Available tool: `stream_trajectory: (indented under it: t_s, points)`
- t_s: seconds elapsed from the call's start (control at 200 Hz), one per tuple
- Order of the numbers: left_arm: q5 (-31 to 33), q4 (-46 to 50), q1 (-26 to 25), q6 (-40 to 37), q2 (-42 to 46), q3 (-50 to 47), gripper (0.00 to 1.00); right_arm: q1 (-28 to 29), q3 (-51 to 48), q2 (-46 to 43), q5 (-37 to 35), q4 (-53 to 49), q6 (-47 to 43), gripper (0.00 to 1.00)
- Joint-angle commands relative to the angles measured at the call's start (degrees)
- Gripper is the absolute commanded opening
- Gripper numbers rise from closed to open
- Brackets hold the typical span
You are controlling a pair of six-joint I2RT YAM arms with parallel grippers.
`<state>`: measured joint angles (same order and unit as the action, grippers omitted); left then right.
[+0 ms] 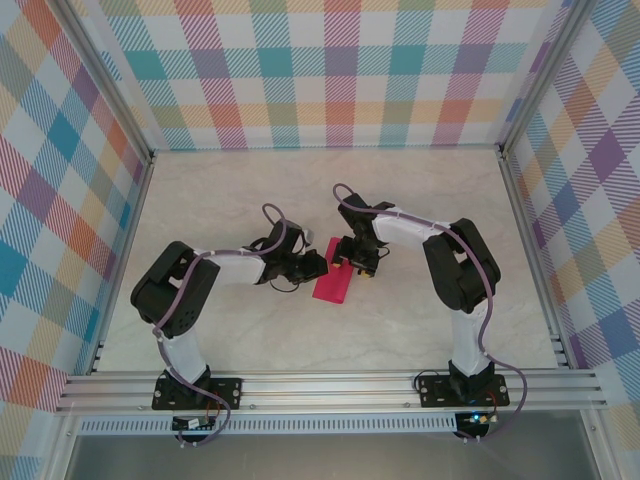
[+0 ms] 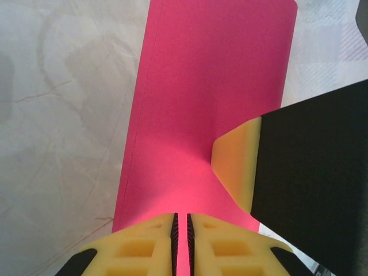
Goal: Fold a paper plane with a square sheet of paper (pick it up from the middle)
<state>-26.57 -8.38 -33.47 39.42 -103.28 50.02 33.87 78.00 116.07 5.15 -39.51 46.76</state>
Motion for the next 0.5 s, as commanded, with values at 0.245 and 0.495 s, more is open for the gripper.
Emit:
stream_trajectory:
  t_s: [0.245,0.495]
  points:
    - [1.24,4.78,-1.33,-1.08,-2.27,2.19,0.12,-0.13,-5.13,9.77,-4.52,1.72,0.13,0.66]
    - [3.69,8.28,-1.33,-2.01,-2.34,2.99,0.10,-0.12,-4.96,10.03,-4.44,1.62,0.25,0.66]
